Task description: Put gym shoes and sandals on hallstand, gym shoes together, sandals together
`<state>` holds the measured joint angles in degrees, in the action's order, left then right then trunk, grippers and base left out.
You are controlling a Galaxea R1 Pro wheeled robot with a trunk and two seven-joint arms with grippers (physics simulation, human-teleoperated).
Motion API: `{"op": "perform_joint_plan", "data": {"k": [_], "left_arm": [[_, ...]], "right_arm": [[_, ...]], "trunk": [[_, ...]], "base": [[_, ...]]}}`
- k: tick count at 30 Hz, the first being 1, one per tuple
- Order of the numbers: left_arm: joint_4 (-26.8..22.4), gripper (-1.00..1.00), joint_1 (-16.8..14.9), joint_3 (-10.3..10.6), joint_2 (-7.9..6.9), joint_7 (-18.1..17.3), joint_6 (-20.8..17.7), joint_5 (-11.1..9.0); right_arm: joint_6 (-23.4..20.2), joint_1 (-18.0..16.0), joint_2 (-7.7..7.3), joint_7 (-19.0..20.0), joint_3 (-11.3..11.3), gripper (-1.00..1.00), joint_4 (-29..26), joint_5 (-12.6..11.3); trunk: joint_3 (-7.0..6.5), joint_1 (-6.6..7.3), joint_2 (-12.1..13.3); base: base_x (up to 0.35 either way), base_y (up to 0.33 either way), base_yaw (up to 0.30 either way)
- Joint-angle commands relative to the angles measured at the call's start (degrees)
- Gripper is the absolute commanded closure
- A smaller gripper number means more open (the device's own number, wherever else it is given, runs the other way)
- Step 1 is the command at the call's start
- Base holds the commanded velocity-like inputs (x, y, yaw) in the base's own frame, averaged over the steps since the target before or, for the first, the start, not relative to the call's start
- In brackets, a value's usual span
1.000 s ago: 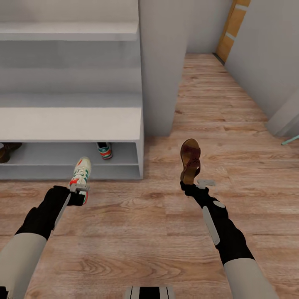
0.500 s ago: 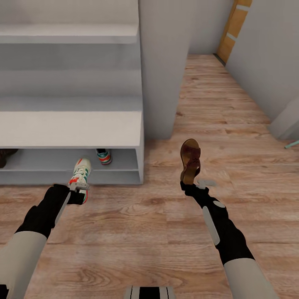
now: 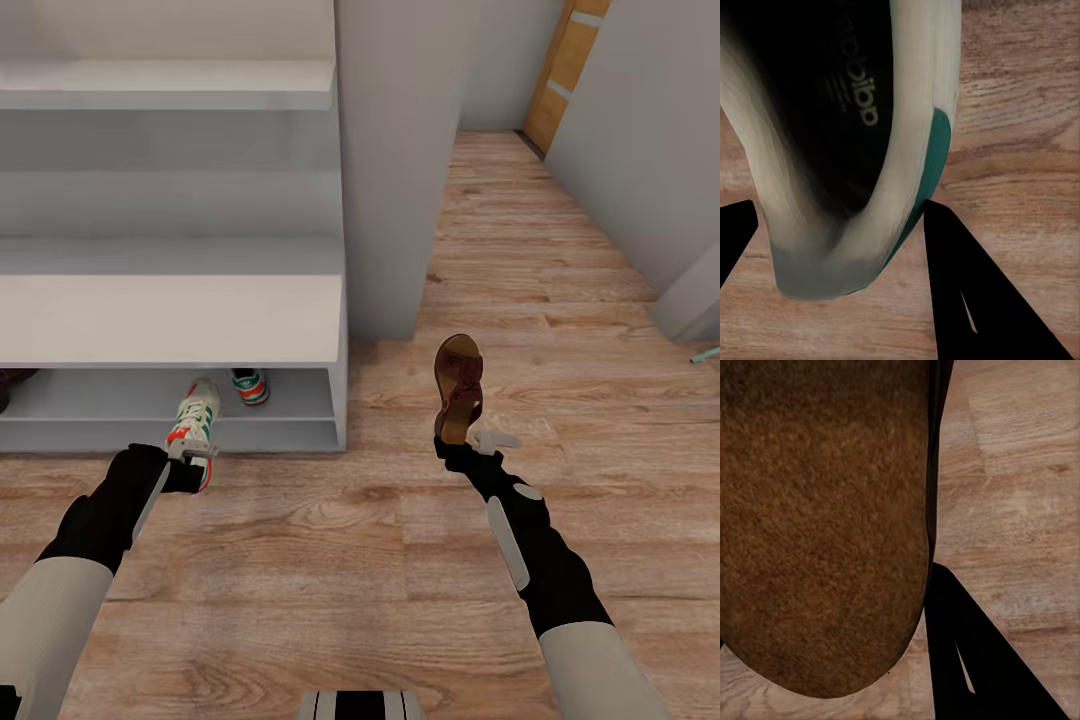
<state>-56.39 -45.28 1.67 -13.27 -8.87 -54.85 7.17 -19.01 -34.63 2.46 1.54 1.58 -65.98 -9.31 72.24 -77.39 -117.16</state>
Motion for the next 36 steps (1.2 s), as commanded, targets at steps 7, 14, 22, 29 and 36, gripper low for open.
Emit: {"op": "perform_joint_plan", "data": {"k": [7, 14, 22, 29, 36], "left_arm": [[0.0, 1.00, 0.0, 0.0, 0.01, 0.0, 0.0, 0.0], [0.0, 1.00, 0.0, -0.1, 0.01, 0.0, 0.0, 0.0], [0.0, 1.00, 0.0, -0.1, 0.00, 0.0, 0.0, 0.0], [0.0, 1.00, 0.0, -0.1, 0.00, 0.0, 0.0, 0.0], [0.0, 1.00, 0.0, -0.1, 0.00, 0.0, 0.0, 0.0]], "right_arm": [[0.0, 0.0, 0.00, 0.0, 0.0, 1.00, 0.0, -0.2], [0.0, 0.0, 0.00, 0.0, 0.0, 1.00, 0.0, -0.2], [0.0, 0.0, 0.00, 0.0, 0.0, 1.00, 0.0, -0.2], [0.0, 0.0, 0.00, 0.0, 0.0, 1.00, 0.0, -0.2], [0.0, 0.0, 0.00, 0.0, 0.0, 1.00, 0.0, -0.2]], "trunk": [[0.00, 0.00, 0.0], [0.00, 0.00, 0.0], [0.00, 0.00, 0.0], [0.00, 0.00, 0.0], [0.00, 0.00, 0.0]], "base": [[0.257, 0.000, 0.000], [0.051, 0.000, 0.000], [0.197, 0.020, 0.000], [0.033, 0.002, 0.000], [0.160, 0.024, 0.000]]}}
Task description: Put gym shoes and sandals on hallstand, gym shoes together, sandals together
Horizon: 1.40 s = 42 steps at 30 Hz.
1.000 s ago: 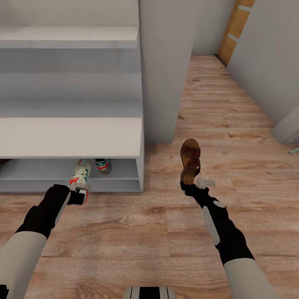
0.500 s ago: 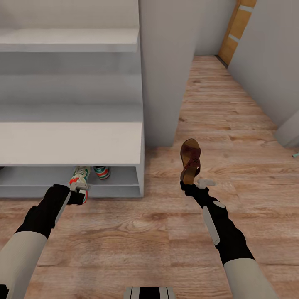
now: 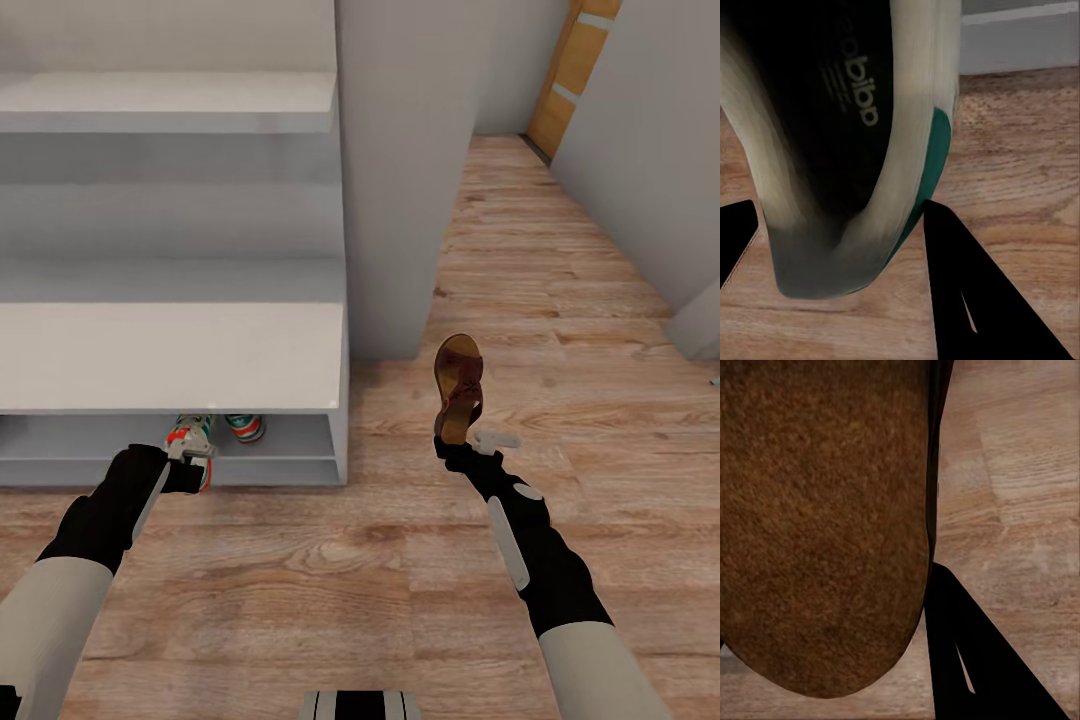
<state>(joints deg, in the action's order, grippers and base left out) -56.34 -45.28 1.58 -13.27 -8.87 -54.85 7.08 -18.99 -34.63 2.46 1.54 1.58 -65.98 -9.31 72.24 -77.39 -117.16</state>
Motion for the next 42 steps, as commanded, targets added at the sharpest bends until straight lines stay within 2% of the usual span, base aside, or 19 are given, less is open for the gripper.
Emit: {"op": "perform_joint_plan", "data": {"k": [1, 21, 42], "left_arm": [[0.0, 1.00, 0.0, 0.0, 0.00, 0.0, 0.0, 0.0], [0.2, 1.00, 0.0, 0.1, 0.09, 0.1, 0.1, 0.1], [0.2, 1.00, 0.1, 0.1, 0.09, 0.0, 0.1, 0.1]], "right_arm": [[0.0, 0.0, 0.00, 0.0, 0.0, 1.00, 0.0, -0.2], [0.0, 0.0, 0.00, 0.0, 0.0, 1.00, 0.0, -0.2], [0.0, 0.0, 0.00, 0.0, 0.0, 1.00, 0.0, -0.2]], "trunk": [[0.00, 0.00, 0.0], [0.00, 0.00, 0.0], [0.00, 0.00, 0.0]], "base": [[0.297, 0.090, 0.000], [0.121, 0.010, 0.000], [0.024, 0.000, 0.000]]}}
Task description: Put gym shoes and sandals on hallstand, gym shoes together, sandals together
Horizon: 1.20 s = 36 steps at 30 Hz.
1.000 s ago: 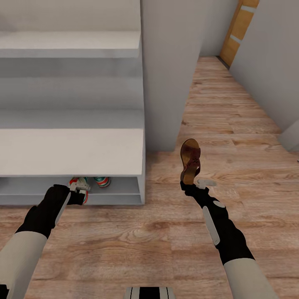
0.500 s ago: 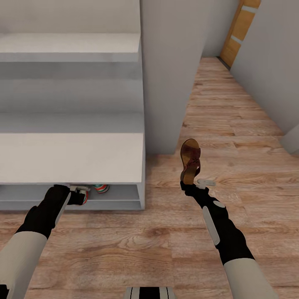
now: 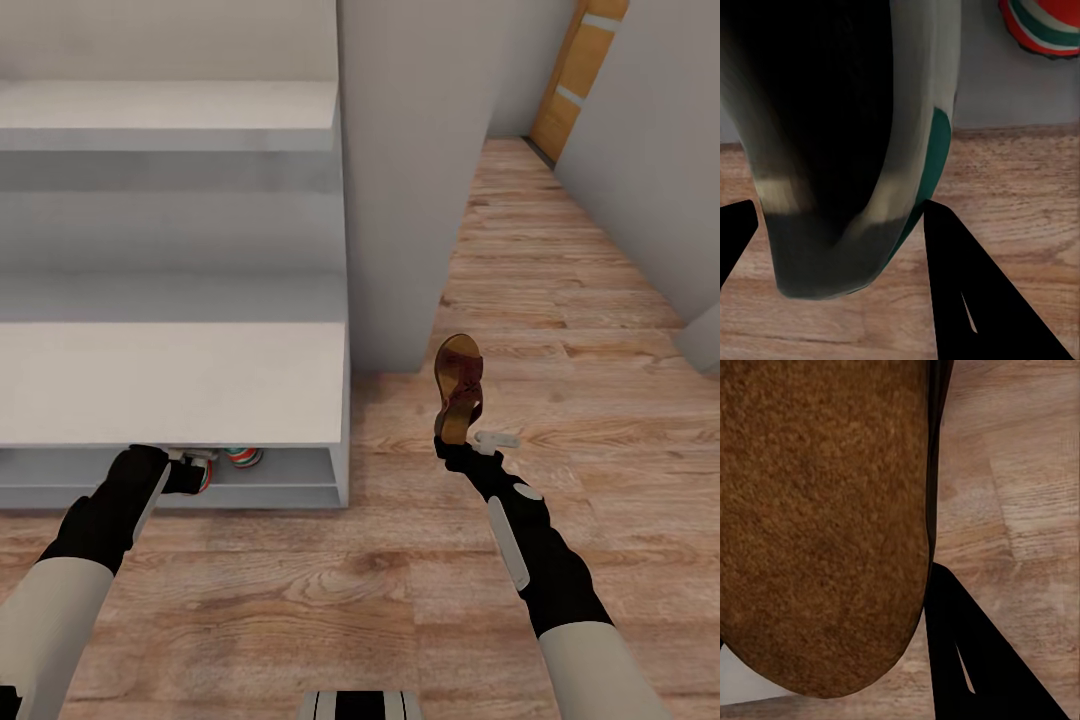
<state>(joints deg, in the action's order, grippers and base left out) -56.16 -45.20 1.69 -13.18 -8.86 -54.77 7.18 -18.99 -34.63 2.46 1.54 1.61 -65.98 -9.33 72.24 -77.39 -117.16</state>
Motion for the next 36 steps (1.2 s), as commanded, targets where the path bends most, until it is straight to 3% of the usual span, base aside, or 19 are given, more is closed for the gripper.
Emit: {"op": "perform_joint_plan", "data": {"k": [1, 28, 29, 36], "left_arm": [[0.0, 1.00, 0.0, 0.0, 0.00, 0.0, 0.0, 0.0], [0.0, 1.00, 0.3, 0.1, 0.00, 0.0, 0.0, 0.0], [0.0, -1.00, 0.3, 0.1, 0.00, 0.0, 0.0, 0.0], [0.0, -1.00, 0.3, 0.1, 0.00, 0.0, 0.0, 0.0]], "right_arm": [[0.0, 0.0, 0.00, 0.0, 0.0, 1.00, 0.0, -0.2], [0.0, 0.0, 0.00, 0.0, 0.0, 1.00, 0.0, -0.2], [0.0, 0.0, 0.00, 0.0, 0.0, 1.00, 0.0, -0.2], [0.0, 0.0, 0.00, 0.0, 0.0, 1.00, 0.1, -0.2]], "trunk": [[0.00, 0.00, 0.0], [0.00, 0.00, 0.0], [0.00, 0.00, 0.0], [0.00, 0.00, 0.0]], "base": [[0.040, 0.000, 0.000], [0.028, 0.000, 0.000], [0.007, 0.000, 0.000], [0.001, 0.000, 0.000]]}}
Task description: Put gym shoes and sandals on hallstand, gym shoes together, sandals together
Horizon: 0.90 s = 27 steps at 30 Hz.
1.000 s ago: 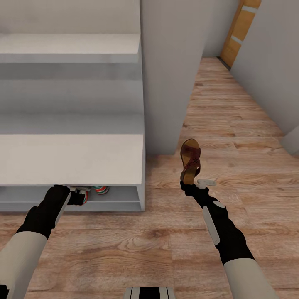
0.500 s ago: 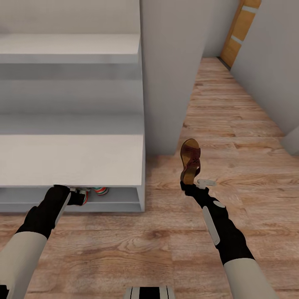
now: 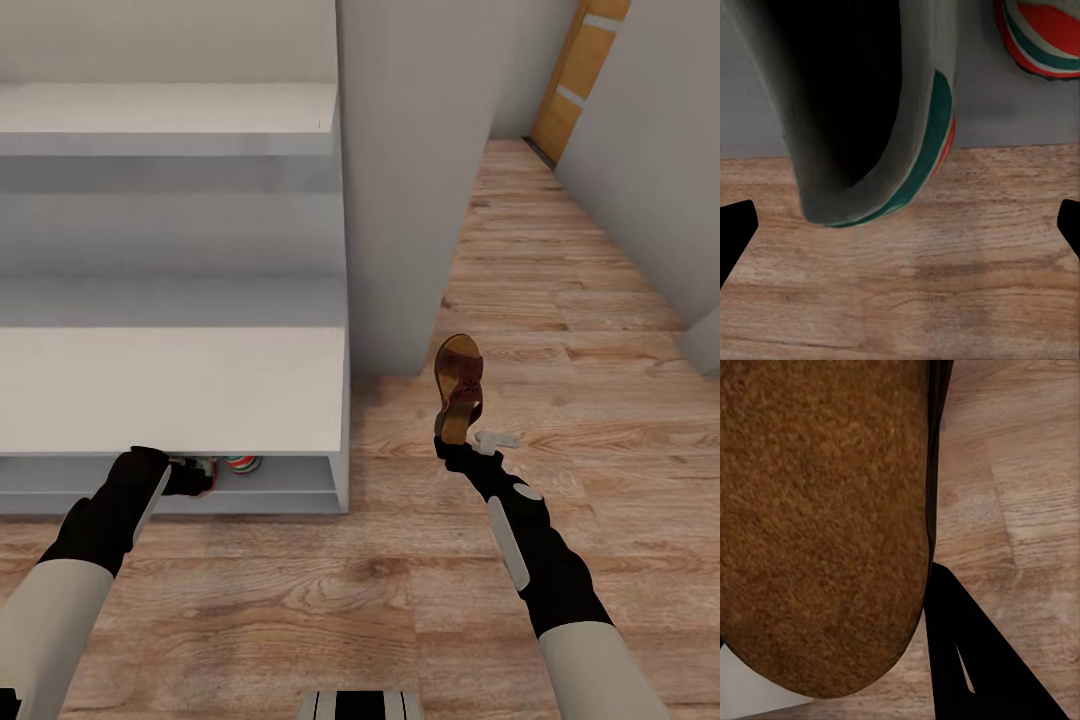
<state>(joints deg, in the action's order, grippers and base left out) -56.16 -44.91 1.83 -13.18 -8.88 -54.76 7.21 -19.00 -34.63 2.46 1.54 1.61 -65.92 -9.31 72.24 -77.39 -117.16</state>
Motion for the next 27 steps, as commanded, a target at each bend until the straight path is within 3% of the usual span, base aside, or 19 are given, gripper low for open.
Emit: {"op": "perform_joint_plan", "data": {"k": [1, 11, 27], "left_arm": [[0.0, -1.00, 0.0, 0.0, 0.00, 0.0, 0.0, 0.0], [-0.2, -1.00, 0.2, 0.0, 0.00, 0.0, 0.0, 0.0], [-0.2, -1.00, 0.3, 0.0, 0.00, -0.1, 0.0, 0.0]], "right_arm": [[0.0, 0.0, 0.00, 0.0, 0.0, 1.00, 0.0, -0.2], [0.0, 0.0, 0.00, 0.0, 0.1, 1.00, -0.1, -0.2], [0.0, 0.0, 0.00, 0.0, 0.1, 1.00, -0.1, -0.2]], "trunk": [[0.00, 0.00, 0.0], [0.00, 0.00, 0.0], [0.00, 0.00, 0.0]], "base": [[0.000, 0.000, 0.000], [-0.021, 0.000, 0.000], [-0.315, 0.000, 0.000]]}}
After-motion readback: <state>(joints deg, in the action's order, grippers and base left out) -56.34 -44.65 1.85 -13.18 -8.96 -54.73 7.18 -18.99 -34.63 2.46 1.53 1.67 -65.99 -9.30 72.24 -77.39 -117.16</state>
